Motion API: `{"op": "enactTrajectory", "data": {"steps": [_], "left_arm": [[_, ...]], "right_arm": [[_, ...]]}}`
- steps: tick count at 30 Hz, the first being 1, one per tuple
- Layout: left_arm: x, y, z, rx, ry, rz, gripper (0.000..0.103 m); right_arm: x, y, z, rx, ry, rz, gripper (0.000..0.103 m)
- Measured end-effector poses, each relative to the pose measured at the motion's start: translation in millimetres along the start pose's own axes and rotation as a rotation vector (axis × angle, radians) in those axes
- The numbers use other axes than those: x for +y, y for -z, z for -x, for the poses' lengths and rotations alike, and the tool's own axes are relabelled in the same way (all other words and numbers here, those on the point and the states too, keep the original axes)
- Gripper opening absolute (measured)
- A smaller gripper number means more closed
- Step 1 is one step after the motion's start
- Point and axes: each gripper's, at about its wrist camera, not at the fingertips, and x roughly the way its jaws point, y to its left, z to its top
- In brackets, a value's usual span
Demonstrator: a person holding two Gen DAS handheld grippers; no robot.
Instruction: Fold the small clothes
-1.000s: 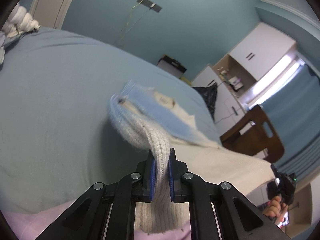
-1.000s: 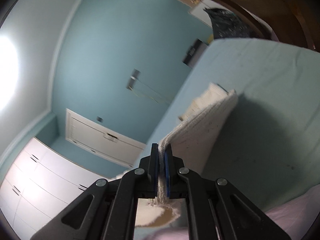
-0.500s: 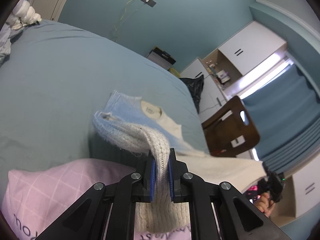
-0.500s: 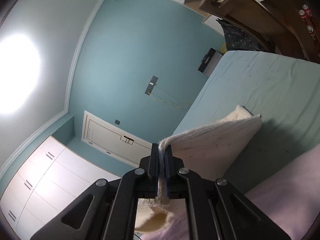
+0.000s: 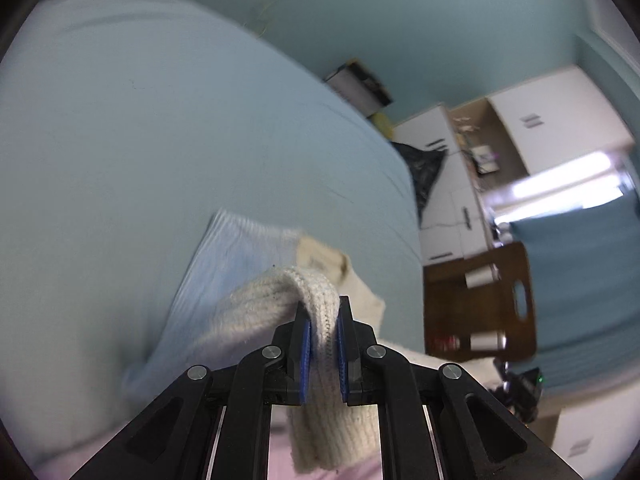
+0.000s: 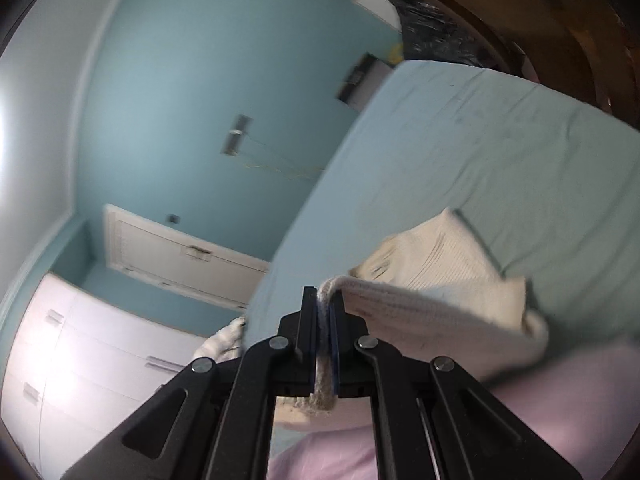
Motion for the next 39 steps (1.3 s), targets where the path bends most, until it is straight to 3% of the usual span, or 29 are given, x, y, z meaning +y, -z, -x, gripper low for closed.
{"op": "enactTrajectory", "data": {"steps": [2,6,8,9,10,12,15,17,19,22,24,26,27,29,30,31,33,34,36,39], "left_arm": [[17,-45,-44,-0.031,-0.037,0.14,0.01],[60,-99,-133,0.004,0.014,0.339,0.024],[71,-104,-158,0.037,-0.036,0.36,0.046],[75,-105,-169,0.06,-0.05,0.348,0.077],[77,-104,-173,0.057,-0.071,0.327,0.088],[75,-99,-174,0.028,-0.147,0.237,0.089],[76,-86,-183,0.074,-0.29,0.029,0.091],[78,-77,-192,0.116,-0.335,-0.084,0.091],[79,-67,-208,0.178,-0.385,-0.192,0.091],[77,-60,-227,0.231,-0.358,-0.281,0.091],[72,-63,-234,0.218,-0.336,-0.302,0.091],[68,-71,-238,0.197,-0.304,-0.31,0.091],[66,-75,-243,0.193,-0.288,-0.314,0.091],[67,-77,-251,0.208,-0.294,-0.324,0.089],[67,-77,-256,0.225,-0.298,-0.334,0.079],[67,-76,-261,0.239,-0.299,-0.346,0.057],[64,-77,-263,0.222,-0.318,-0.377,0.044],[66,-79,-260,0.208,-0.316,-0.381,0.026],[68,-78,-254,0.176,-0.289,-0.36,0.012],[70,-80,-238,0.072,-0.254,-0.364,0.009]], "right_arm": [[-3,-43,-48,0.039,0.045,-0.034,0.002],[-34,-126,-175,0.157,0.081,-0.111,0.009],[-64,-150,-228,0.217,0.076,-0.174,0.03],[-84,-158,-246,0.214,0.105,-0.237,0.052],[-98,-163,-254,0.199,0.165,-0.285,0.073],[-117,-168,-267,0.18,0.274,-0.271,0.083],[-124,-165,-295,0.267,0.425,-0.016,0.083],[-130,-150,-319,0.376,0.515,0.137,0.083],[-133,-135,-337,0.441,0.549,0.229,0.083],[-130,-122,-361,0.472,0.523,0.284,0.083],[-121,-120,-375,0.469,0.529,0.321,0.082],[-103,-116,-383,0.45,0.535,0.425,0.043],[-93,-111,-389,0.45,0.594,0.497,0.011],[-83,-101,-393,0.439,0.654,0.573,0.01],[-76,-97,-394,0.422,0.688,0.605,0.009],[-69,-96,-390,0.388,0.698,0.618,0.008],[-49,-90,-367,0.283,0.643,0.622,0.008],[-42,-92,-359,0.254,0.619,0.608,0.008],[-32,-98,-340,0.194,0.567,0.562,0.008],[-17,-110,-316,0.018,0.51,0.544,0.007]]}}
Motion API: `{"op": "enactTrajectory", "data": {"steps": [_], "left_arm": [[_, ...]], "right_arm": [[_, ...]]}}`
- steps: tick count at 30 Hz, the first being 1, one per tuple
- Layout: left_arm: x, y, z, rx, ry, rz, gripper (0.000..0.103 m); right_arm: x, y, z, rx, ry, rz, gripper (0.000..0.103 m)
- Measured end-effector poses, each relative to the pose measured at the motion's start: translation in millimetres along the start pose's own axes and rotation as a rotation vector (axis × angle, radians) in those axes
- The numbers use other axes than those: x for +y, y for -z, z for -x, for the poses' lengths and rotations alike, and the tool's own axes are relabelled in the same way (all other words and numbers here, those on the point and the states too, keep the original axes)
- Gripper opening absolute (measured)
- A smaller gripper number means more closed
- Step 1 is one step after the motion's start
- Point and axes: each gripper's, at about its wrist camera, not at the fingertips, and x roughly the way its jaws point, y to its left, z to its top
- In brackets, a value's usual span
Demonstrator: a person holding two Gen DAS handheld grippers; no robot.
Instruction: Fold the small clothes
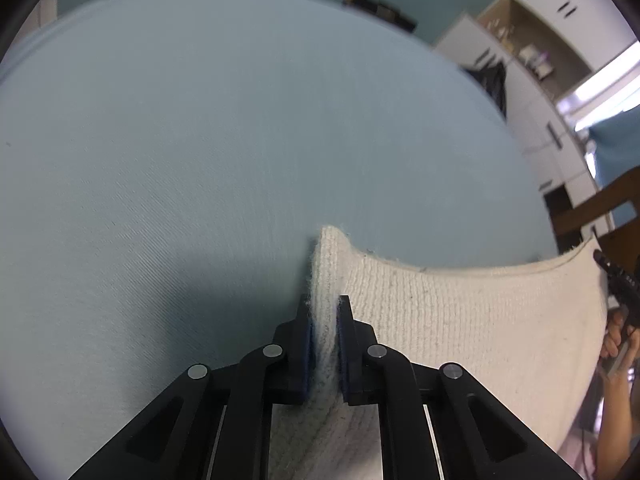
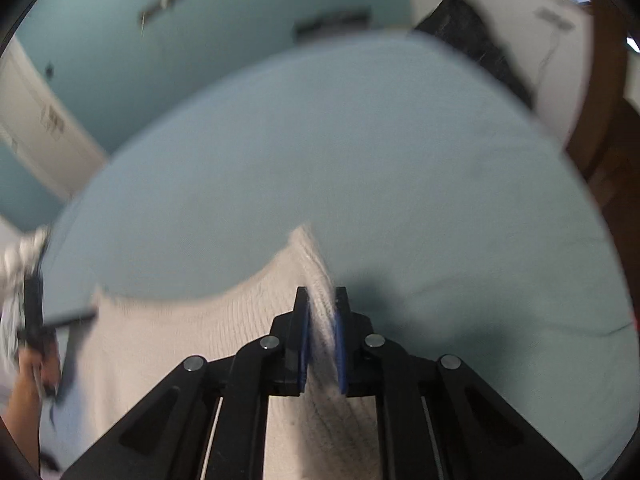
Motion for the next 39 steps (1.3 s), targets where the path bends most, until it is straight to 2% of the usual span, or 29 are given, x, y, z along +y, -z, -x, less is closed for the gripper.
{"op": "enactTrajectory", "data": {"steps": [2,3,5,6,7,9,11,12,13,14,15,16,17,18,19,21,22,24,26,28,29,31,32,34,35,37,38,39], "left_arm": [[-1,-4,12,-0.092,-0.007,0.009,0.009],[2,-8,25,-0.166,0.001,0.046,0.009],[10,-22,32,-0.225,-0.027,0.113,0.009],[13,-25,30,-0.215,-0.051,0.132,0.009],[13,-29,18,-0.16,-0.089,0.129,0.009],[10,-28,-13,-0.05,-0.21,0.1,0.009],[10,-23,-36,0.026,-0.248,0.112,0.011],[9,-20,-33,-0.011,-0.241,0.128,0.012],[9,-20,-28,-0.025,-0.224,0.151,0.019],[10,-21,-23,-0.026,-0.208,0.181,0.025],[12,-22,-15,-0.013,-0.212,0.22,0.037],[19,-22,0,-0.017,-0.22,0.23,0.044],[17,-23,17,-0.045,-0.225,0.219,0.047],[13,-23,39,-0.09,-0.238,0.198,0.061],[6,-21,59,-0.127,-0.257,0.172,0.083],[-19,-4,102,-0.22,-0.325,0.081,0.096],[-34,10,122,-0.258,-0.352,0.015,0.099],[-59,38,147,-0.271,-0.35,-0.079,0.103],[-82,75,165,-0.269,-0.309,-0.133,0.103],[-113,116,171,-0.26,-0.23,-0.183,0.103],[-112,133,179,-0.26,-0.209,-0.202,0.103],[-135,164,170,-0.255,-0.187,-0.228,0.103],[-134,176,167,-0.241,-0.194,-0.232,0.103],[-140,193,137,-0.168,-0.221,-0.243,0.103],[-138,196,124,-0.13,-0.235,-0.238,0.103],[-117,211,89,-0.017,-0.352,-0.224,0.103],[-108,217,72,0.019,-0.42,-0.229,0.103],[-105,221,63,0.024,-0.437,-0.234,0.103]], "right_arm": [[-9,-9,4,-0.049,-0.062,-0.066,0.007],[-8,-13,1,-0.061,-0.047,-0.076,0.007],[-5,-8,-6,-0.069,-0.006,-0.068,0.006],[-6,-4,-11,-0.059,0.03,-0.057,0.006],[-4,-3,-26,-0.028,0.063,-0.066,0.006],[-15,3,-49,0.046,0.106,-0.104,0.006],[-23,9,-83,0.145,0.166,-0.119,0.006],[-24,14,-96,0.184,0.199,-0.123,0.007],[-25,21,-108,0.223,0.228,-0.141,0.008],[-27,27,-115,0.247,0.219,-0.176,0.01],[-29,27,-111,0.231,0.195,-0.201,0.014],[-35,27,-106,0.231,0.152,-0.246,0.029],[-45,26,-101,0.262,0.111,-0.307,0.04],[-53,24,-92,0.296,0.102,-0.35,0.051],[-59,22,-78,0.3,0.108,-0.362,0.051],[-60,21,-29,0.245,0.125,-0.311,0.053],[-55,26,-4,0.242,0.138,-0.272,0.061],[-41,45,39,0.248,0.134,-0.223,0.073],[-22,72,79,0.28,0.09,-0.207,0.074],[5,96,107,0.329,0.031,-0.174,0.074],[17,107,120,0.335,-0.006,-0.145,0.074],[44,126,144,0.322,-0.055,-0.081,0.074],[55,137,156,0.296,-0.071,-0.055,0.075],[65,162,166,0.273,-0.061,-0.022,0.084],[68,164,160,0.258,-0.059,-0.023,0.084],[63,165,149,0.247,-0.034,-0.017,0.084],[57,164,145,0.26,-0.018,-0.03,0.084],[50,171,134,0.29,-0.015,-0.032,0.084]]}}
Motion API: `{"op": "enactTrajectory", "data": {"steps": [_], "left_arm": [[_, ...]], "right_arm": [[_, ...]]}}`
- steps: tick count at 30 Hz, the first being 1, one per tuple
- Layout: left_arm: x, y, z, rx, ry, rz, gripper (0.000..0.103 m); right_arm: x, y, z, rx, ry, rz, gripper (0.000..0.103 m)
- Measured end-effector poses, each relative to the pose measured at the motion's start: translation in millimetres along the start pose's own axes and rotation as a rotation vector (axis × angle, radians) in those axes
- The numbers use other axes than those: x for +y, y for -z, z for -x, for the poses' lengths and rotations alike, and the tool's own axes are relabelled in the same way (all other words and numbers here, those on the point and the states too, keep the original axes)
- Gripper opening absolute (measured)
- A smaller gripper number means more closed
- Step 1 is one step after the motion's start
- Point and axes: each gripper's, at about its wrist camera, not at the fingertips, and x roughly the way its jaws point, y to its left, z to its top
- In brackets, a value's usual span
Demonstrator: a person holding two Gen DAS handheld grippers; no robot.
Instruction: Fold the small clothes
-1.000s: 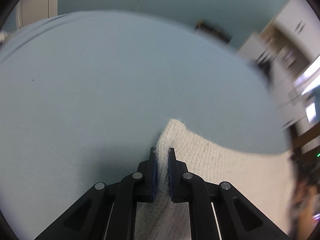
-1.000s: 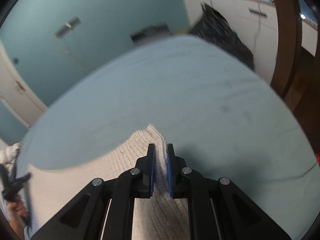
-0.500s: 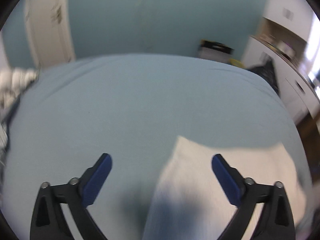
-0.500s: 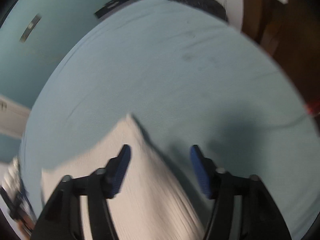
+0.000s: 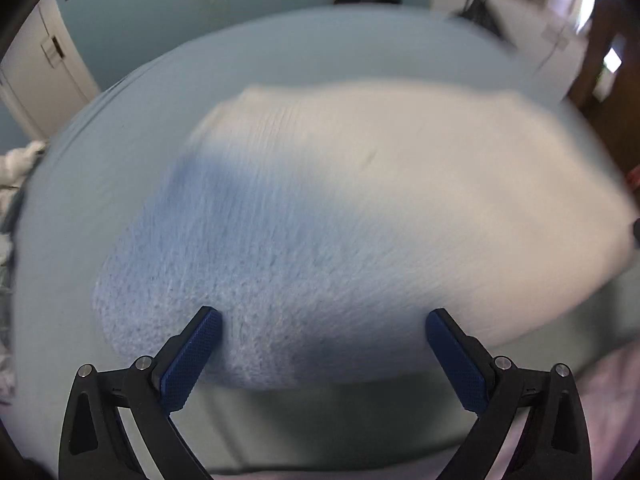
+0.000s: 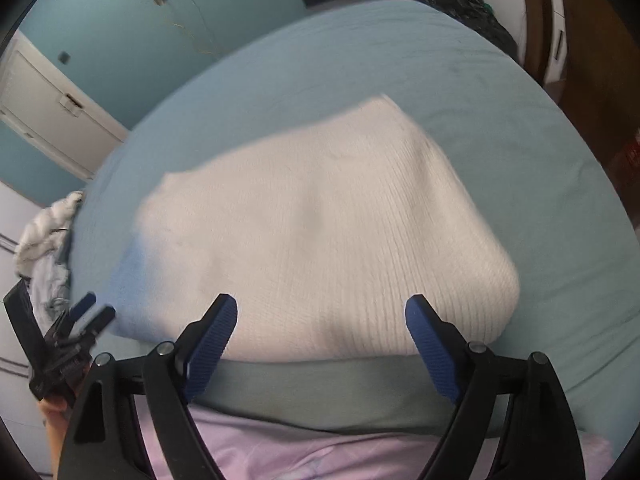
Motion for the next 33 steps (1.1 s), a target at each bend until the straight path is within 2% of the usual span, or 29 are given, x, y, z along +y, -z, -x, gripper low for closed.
{"op": "enactTrajectory", "data": {"steps": [1,3,5,6,7,9,11,13,15,16,17,19,21,22,24,25,26,29,31,33], "left_arm": [[-2,4,-9,-0.001,-0.012,-0.009,0.103],[-9,4,-15,-0.014,-0.051,-0.041,0.103],[-12,0,-18,-0.012,-0.068,-0.032,0.103],[-7,-2,-19,-0.006,-0.063,-0.021,0.103],[-3,-3,-19,0.002,-0.056,-0.014,0.103],[5,-3,-10,0.016,-0.052,-0.007,0.103],[14,-6,11,-0.009,-0.045,0.013,0.103],[20,-5,35,-0.076,-0.016,0.023,0.103],[19,-3,47,-0.124,0.016,0.024,0.103],[23,-4,52,-0.144,0.027,0.032,0.103],[24,-8,55,-0.162,0.047,0.05,0.103],[24,-9,57,-0.178,0.117,0.089,0.103],[18,-9,50,-0.146,0.203,0.115,0.103],[18,-7,45,-0.124,0.223,0.119,0.103],[7,-10,27,-0.069,0.262,0.117,0.103],[1,-10,19,-0.051,0.272,0.112,0.103],[-5,-10,10,-0.025,0.272,0.107,0.103],[-20,0,-10,0.039,0.192,0.104,0.103],[-25,4,-22,0.036,0.14,0.08,0.103],[-33,7,-23,0.009,0.092,0.043,0.103]], "right_arm": [[-9,2,-16,0.026,0.021,0.006,0.084],[-21,9,-58,0.146,0.158,0.015,0.084],[-39,15,-92,0.256,0.16,-0.035,0.091],[-44,14,-94,0.252,0.146,-0.064,0.097],[-47,12,-94,0.241,0.14,-0.075,0.099],[-45,9,-94,0.244,0.154,-0.055,0.099],[-49,8,-83,0.243,0.124,-0.073,0.099],[-63,8,-53,0.205,0.021,-0.173,0.099],[-91,7,-11,0.087,-0.102,-0.306,0.099],[-107,7,10,0.012,-0.133,-0.36,0.1],[-118,6,23,-0.039,-0.13,-0.391,0.1],[-147,2,42,-0.134,-0.054,-0.463,0.1],[-170,2,51,-0.195,-0.004,-0.531,0.1],[-175,2,49,-0.2,-0.019,-0.552,0.099],[-172,1,40,-0.162,-0.068,-0.544,0.095],[-164,-2,30,-0.126,-0.085,-0.51,0.083],[-150,-3,24,-0.104,-0.092,-0.477,0.079],[-104,-4,3,-0.02,-0.093,-0.341,0.077],[-82,-4,-14,0.062,-0.077,-0.243,0.077],[-68,0,-37,0.145,0.021,-0.16,0.078]]}}
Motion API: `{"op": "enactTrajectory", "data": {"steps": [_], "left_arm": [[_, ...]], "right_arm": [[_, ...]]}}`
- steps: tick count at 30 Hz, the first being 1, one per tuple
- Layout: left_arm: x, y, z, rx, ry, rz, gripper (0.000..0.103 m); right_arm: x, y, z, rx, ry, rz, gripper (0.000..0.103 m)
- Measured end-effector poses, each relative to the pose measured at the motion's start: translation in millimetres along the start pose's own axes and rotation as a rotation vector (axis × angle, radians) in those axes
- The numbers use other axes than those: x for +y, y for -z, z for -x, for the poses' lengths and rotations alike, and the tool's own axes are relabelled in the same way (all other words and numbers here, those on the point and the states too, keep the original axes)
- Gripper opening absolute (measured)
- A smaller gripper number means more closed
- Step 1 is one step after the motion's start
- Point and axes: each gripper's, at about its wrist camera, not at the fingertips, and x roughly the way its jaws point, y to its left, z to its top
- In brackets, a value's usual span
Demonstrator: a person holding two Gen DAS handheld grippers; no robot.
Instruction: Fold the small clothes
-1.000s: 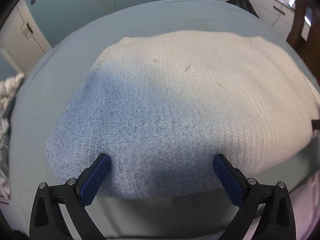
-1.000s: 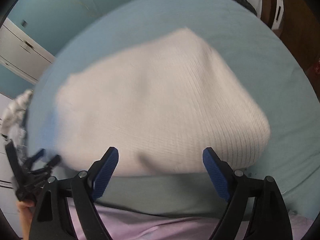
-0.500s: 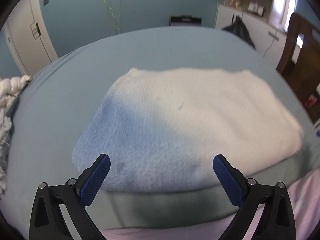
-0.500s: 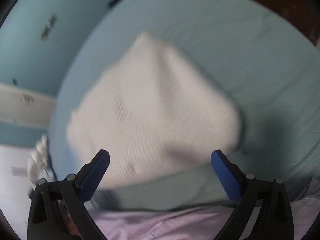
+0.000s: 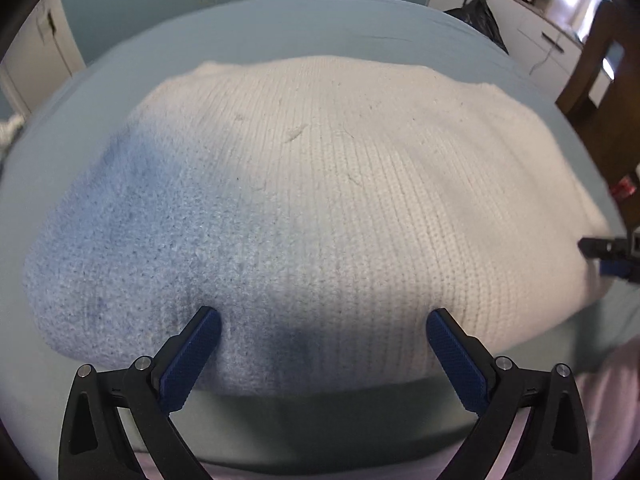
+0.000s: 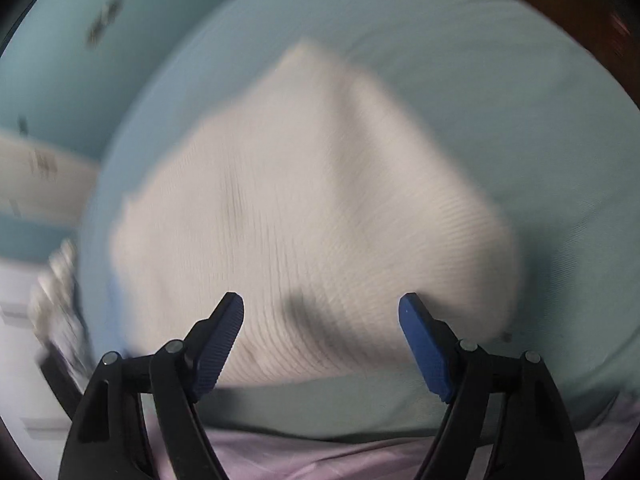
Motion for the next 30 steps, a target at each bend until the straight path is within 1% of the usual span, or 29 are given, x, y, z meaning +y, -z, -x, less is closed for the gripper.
{"op": "enactTrajectory", "data": {"steps": [1,2,3,4,5,7,9,11,13,15,17,19,21,22,23,24,25,26,27,29,30], "left_arm": [[-2,0,-1,-0.003,-0.015,-0.01,0.103],[-2,0,0,-0.004,-0.013,-0.005,0.103],[1,-1,1,0.001,-0.003,0.006,0.103],[5,-1,4,0.012,0.009,0.018,0.103],[10,-1,9,0.02,0.014,0.029,0.103],[21,-1,20,0.021,0.013,0.047,0.103],[37,3,37,0.005,-0.018,0.067,0.103],[54,10,56,-0.012,-0.05,0.074,0.103],[75,14,72,-0.033,-0.073,0.105,0.103],[97,23,88,-0.04,-0.073,0.158,0.103],[112,27,90,-0.031,-0.049,0.207,0.103],[125,35,87,-0.012,-0.023,0.25,0.103],[135,42,84,-0.004,-0.003,0.287,0.103],[138,43,82,-0.003,-0.002,0.302,0.103],[139,43,83,-0.02,-0.008,0.304,0.103],[133,46,88,-0.036,-0.014,0.29,0.103],[126,42,88,-0.056,-0.021,0.262,0.103],[120,35,88,-0.073,-0.025,0.23,0.103],[112,30,89,-0.09,-0.026,0.196,0.103],[98,20,87,-0.122,-0.021,0.147,0.103],[92,15,83,-0.13,-0.016,0.126,0.103]], "right_arm": [[3,0,-10,0.01,0.038,0.026,0.084],[4,0,-12,0.0,0.039,0.034,0.089],[6,1,-13,-0.005,0.036,0.047,0.098],[10,1,-15,0.001,0.049,0.067,0.1],[12,-1,-17,0.001,0.071,0.086,0.1],[12,2,-9,-0.015,0.069,0.085,0.1],[3,8,9,-0.041,0.051,0.052,0.1],[-9,13,31,-0.09,0.035,-0.006,0.1],[-32,23,52,-0.143,0.0,-0.068,0.1],[-49,29,68,-0.17,-0.041,-0.151,0.1],[-74,34,79,-0.159,-0.111,-0.242,0.1],[-99,35,81,-0.133,-0.214,-0.33,0.1],[-101,33,71,-0.107,-0.28,-0.406,0.1],[-95,35,66,-0.094,-0.288,-0.434,0.1],[-98,42,66,-0.083,-0.29,-0.462,0.1],[-104,49,66,-0.076,-0.297,-0.491,0.1],[-104,53,64,-0.073,-0.3,-0.504,0.1],[-102,50,64,-0.078,-0.296,-0.496,0.1],[-96,54,75,-0.096,-0.277,-0.46,0.1],[-74,42,79,-0.128,-0.209,-0.351,0.1],[-57,34,80,-0.147,-0.169,-0.286,0.1]]}}
